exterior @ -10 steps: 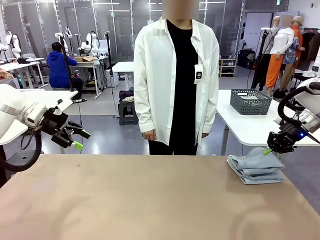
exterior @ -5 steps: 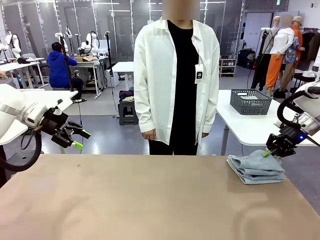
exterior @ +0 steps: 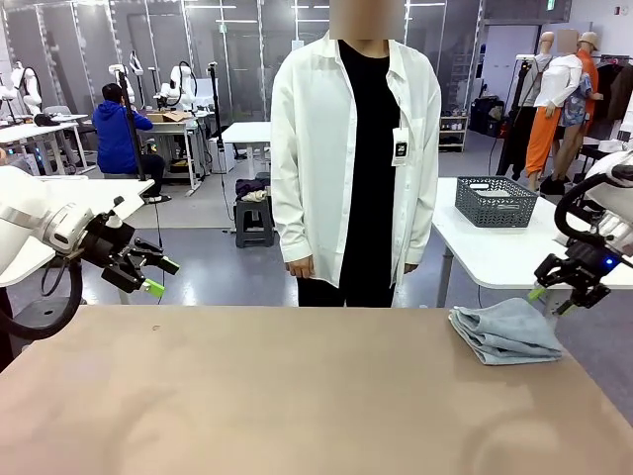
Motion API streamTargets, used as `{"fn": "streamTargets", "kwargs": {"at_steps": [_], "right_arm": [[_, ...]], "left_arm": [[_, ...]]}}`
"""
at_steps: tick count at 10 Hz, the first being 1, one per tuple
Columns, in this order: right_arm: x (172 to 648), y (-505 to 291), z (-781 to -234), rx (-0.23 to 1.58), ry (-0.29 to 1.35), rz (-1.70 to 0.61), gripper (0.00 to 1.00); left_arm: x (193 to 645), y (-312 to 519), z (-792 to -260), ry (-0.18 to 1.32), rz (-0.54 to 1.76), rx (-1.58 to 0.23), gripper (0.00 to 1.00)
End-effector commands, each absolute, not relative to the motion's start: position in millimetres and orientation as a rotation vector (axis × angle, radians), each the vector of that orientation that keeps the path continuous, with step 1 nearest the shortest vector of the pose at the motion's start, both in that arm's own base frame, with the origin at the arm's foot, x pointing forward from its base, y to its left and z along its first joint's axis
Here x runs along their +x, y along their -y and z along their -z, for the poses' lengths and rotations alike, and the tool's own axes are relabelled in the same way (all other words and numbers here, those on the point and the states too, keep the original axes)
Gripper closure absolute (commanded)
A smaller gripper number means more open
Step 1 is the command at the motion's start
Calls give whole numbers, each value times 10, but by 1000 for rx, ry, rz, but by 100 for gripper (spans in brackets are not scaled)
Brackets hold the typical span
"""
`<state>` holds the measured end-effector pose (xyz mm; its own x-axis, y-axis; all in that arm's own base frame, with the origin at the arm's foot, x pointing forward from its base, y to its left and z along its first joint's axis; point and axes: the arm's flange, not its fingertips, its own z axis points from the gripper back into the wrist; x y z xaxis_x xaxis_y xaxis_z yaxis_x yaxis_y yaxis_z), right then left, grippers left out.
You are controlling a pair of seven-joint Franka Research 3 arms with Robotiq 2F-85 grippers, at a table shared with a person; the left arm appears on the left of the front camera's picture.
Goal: Fold the towels and place them in the basket.
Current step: Stack the folded Towel with hook on the right side of the table.
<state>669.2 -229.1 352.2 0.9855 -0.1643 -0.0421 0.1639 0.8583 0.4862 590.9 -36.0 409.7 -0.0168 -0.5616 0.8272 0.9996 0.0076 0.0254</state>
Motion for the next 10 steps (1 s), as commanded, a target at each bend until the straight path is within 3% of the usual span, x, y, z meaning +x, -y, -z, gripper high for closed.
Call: {"fn": "streamTargets", "kwargs": {"at_steps": [1,3,5,7,10], "right_arm": [[6445,2210,-3935,403,18,211,0],[5806,1947,-5074,398,130,186,0],[4985,1655,-6238,352,359,206,0],[4516,1381,-6707,336,424,192,0],[4153,1160,-6824,338,446,161,0]], "left_arm": [[5894,362,-4114,783,1441,-738,0],[5894,362,-4114,783,1441,-738,0],[5894,362,-4114,783,1441,-738,0],[5894,362,-4114,783,1441,-738,0],[5894,362,-4114,783,1441,-738,0]]}}
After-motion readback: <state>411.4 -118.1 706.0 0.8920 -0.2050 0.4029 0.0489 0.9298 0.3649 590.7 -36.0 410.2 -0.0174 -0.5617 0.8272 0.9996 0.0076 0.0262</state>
